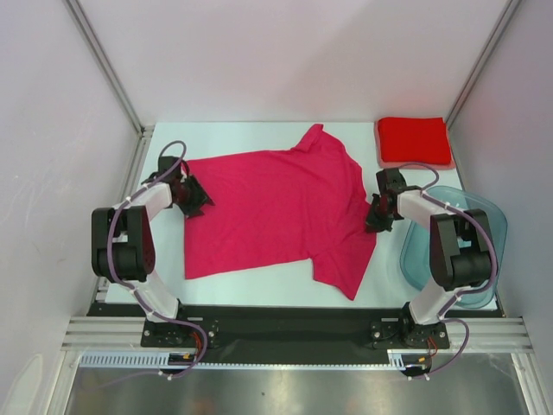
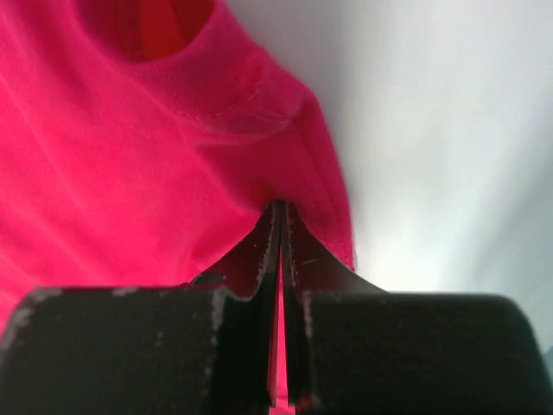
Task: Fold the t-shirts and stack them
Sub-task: Flatten the tshirt out
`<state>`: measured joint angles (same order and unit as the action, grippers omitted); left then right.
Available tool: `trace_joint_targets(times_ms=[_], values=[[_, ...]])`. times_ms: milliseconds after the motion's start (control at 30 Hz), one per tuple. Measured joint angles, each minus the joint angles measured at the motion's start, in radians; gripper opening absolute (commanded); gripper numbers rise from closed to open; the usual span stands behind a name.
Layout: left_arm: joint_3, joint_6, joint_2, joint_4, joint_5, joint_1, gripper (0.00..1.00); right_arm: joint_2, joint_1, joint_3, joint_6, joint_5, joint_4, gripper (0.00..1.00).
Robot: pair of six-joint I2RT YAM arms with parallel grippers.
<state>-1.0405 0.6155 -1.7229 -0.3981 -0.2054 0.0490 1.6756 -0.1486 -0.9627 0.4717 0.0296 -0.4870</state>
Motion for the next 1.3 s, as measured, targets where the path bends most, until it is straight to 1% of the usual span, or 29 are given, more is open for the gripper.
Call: trace_joint_targets(times_ms=[100, 233, 433, 533, 667, 733, 767, 800, 867, 1033, 1167, 1300], values=[[-0.042, -0.01, 0.0, -0.007, 0.004, 0.0, 0.53, -0.008, 0.0, 0.011, 0.036, -0.025, 0.006, 0.0], [-0.098, -0.023, 0.0, -0.009, 0.019, 0.0, 0.53, -0.057, -0.009, 0.064, 0.102, -0.084, 0.025, 0.0], [-0.132, -0.04, -0.004, -0.008, 0.019, 0.0, 0.53, -0.157, -0.004, 0.14, 0.18, -0.2, -0.05, 0.0], [-0.133, -0.042, -0.015, -0.01, 0.019, 0.0, 0.53, -0.2, 0.0, 0.156, 0.198, -0.214, -0.08, 0.0], [-0.135, -0.051, -0.026, -0.016, 0.016, 0.0, 0.56, -0.252, -0.009, 0.157, 0.204, -0.211, -0.096, 0.01], [-0.148, -0.06, -0.029, -0.026, 0.014, 0.0, 0.57, -0.279, -0.021, 0.149, 0.183, -0.208, -0.087, 0.14], [-0.161, -0.067, -0.032, -0.029, 0.014, 0.0, 0.56, -0.283, -0.023, 0.13, 0.163, -0.206, -0.086, 0.24], [-0.174, -0.071, -0.036, -0.031, 0.014, 0.0, 0.57, -0.279, -0.029, 0.111, 0.152, -0.205, -0.079, 0.28], [-0.217, -0.081, -0.053, -0.032, 0.011, 0.003, 0.57, -0.245, -0.032, 0.037, 0.116, -0.2, -0.067, 0.33], [-0.283, -0.101, -0.105, 0.011, -0.016, 0.016, 0.56, -0.125, -0.036, -0.124, 0.066, -0.182, 0.064, 0.35], [-0.32, -0.101, -0.169, 0.048, -0.038, 0.034, 0.57, 0.045, -0.04, -0.269, 0.051, -0.174, 0.142, 0.39], [-0.371, -0.1, -0.252, 0.082, -0.045, 0.059, 0.56, 0.216, -0.04, -0.421, 0.04, -0.164, 0.198, 0.38]])
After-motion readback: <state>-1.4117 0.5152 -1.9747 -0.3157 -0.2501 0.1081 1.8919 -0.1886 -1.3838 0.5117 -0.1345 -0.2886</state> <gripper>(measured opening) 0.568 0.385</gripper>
